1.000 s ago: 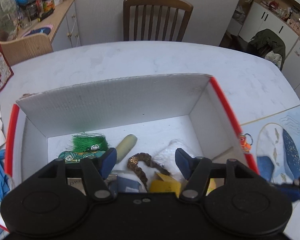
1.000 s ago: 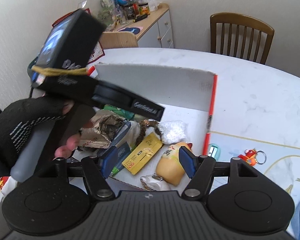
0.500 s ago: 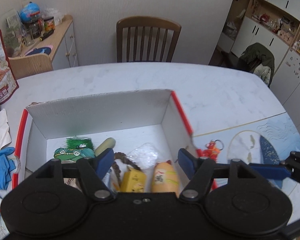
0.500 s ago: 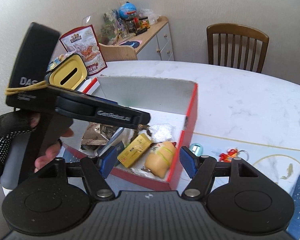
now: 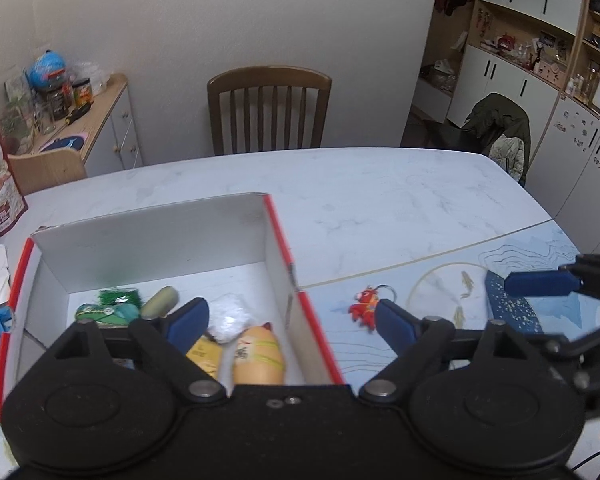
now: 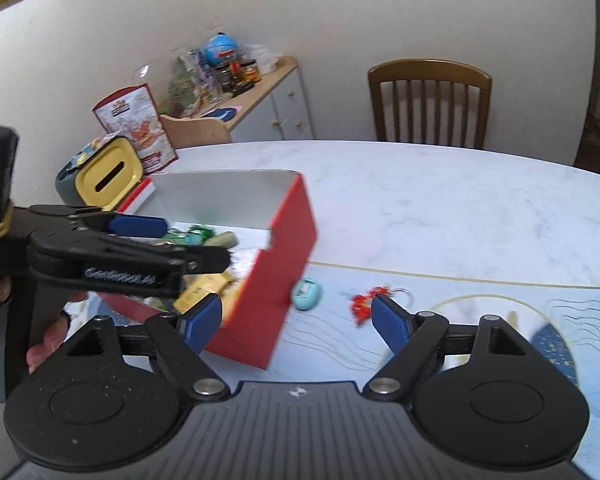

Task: Organize objects
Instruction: 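Move the left tool to the teal sharpener and the right tool to the red dragon keychain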

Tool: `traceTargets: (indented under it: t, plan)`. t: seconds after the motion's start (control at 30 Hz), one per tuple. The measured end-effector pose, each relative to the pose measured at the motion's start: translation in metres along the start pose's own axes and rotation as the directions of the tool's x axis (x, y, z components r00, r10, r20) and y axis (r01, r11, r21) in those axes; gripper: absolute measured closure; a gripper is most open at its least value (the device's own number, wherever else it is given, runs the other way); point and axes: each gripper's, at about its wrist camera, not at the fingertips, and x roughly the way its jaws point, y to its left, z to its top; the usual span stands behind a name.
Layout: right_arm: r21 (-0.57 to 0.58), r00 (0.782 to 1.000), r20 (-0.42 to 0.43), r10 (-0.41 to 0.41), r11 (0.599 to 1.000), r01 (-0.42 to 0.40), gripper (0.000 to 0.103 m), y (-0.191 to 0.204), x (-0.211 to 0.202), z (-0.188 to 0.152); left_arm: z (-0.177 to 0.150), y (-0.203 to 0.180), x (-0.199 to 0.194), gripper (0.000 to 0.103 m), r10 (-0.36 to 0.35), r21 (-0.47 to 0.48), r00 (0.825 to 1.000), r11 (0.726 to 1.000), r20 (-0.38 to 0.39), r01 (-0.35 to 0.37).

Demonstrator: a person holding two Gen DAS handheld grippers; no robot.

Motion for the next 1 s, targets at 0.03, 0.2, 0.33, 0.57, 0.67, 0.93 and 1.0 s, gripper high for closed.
traceTargets:
  t: [0.03,0.2,0.33,0.57,0.67,0.93,1.0]
  plan:
    - [0.003,1.000,0.000,-0.008,1.000,0.008,0.020,-0.005,-0.001,-0.002,-0.002,-0.005,0.000,0.006,-0.002,0.000,1.000,1.000,0.008,0.002]
    - [0.042,0.999,-0.009,-0.039,0.998,0.039,0.019,-0.034,-0.007,-0.012,-0.010,-0.030,0.001,0.001,-0.002,0.011,0.999,1.000,0.047,0.002]
    - [0.052,0.998,-0.010,-0.067,0.996,0.067,0.019,-0.053,-0.006,-0.017,-0.017,-0.050,0.003,0.001,0.011,0.018,0.996,1.000,0.091,-0.013]
    - [0.075,0.996,-0.010,-0.093,0.993,0.094,0.018,-0.082,-0.005,-0.023,-0.029,-0.072,0.018,0.001,0.028,0.042,0.992,0.999,0.124,-0.033]
    - [0.076,0.995,-0.021,-0.093,0.993,0.094,0.018,-0.091,-0.003,-0.023,-0.033,-0.078,0.028,0.001,0.011,0.049,0.994,0.999,0.110,-0.016]
    - [0.068,0.994,-0.083,-0.075,0.994,0.081,0.018,-0.098,0.021,-0.021,-0.041,-0.089,0.062,0.001,0.006,0.047,0.998,0.999,0.066,-0.009]
    - [0.079,0.993,-0.095,-0.066,0.994,0.073,0.018,-0.100,0.030,-0.019,-0.043,-0.092,0.069,0.001,0.017,0.065,0.997,0.998,0.072,-0.021]
